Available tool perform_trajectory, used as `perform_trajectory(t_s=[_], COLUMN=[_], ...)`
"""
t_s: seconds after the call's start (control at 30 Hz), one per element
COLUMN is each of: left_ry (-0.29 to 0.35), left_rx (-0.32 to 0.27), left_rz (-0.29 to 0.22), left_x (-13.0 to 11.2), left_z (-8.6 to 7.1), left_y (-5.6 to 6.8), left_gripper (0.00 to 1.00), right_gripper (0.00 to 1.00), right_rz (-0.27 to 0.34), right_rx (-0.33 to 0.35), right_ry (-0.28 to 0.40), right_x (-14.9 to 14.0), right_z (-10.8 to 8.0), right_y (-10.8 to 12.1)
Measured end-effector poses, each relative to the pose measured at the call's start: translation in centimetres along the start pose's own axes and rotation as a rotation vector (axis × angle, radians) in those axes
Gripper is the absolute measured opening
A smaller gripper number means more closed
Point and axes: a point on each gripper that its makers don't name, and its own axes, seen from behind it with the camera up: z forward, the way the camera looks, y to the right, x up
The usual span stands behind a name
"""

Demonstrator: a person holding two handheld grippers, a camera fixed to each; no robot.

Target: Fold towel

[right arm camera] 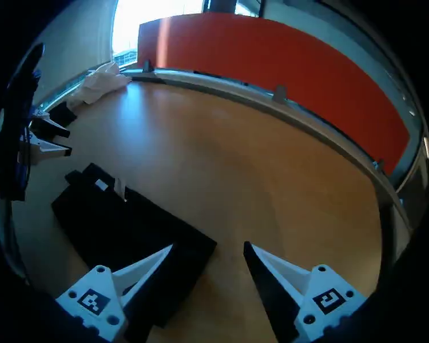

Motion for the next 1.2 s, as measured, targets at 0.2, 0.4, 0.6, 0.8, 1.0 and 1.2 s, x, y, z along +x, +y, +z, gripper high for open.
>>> perform_trajectory(t_s=[0.2,0.4,0.6,0.8,1.0,1.2], left_ry=[0.002,-0.002,-0.011,-0.020,-0.020,-0.022], left_rx=[0.000,0.019,0.051,0.085,0.113,0.128], left_rz=[-0.028,-0.055,-0.099,-0.142,-0.182,-0.220], left_x=[-1.0,-2.7,-4.7,-6.9,-8.6,-9.8], left_z=[-1.4,-2.9,-4.8,-6.8,-8.5,-9.5], left_y=[-0.1,-0.8,-1.9,-3.0,-4.0,-4.9], left_gripper=[0.91,0.91,0.91,0.92,0.92,0.92], right_gripper=[1.00,1.00,1.00,1.00,1.00,1.00], right_rz=[-0.018,-0.049,-0.082,-0.125,-0.165,-0.199], right_rx=[0.006,0.026,0.063,0.101,0.135,0.165], right_ry=[0.011,0.017,0.026,0.024,0.023,0.018], right_x=[0.2,0.7,1.5,2.3,3.1,3.7], right_z=[-0.3,-0.1,0.6,1.4,2.4,3.0], right_y=[-0.5,-1.8,-4.1,-6.6,-9.1,-11.2])
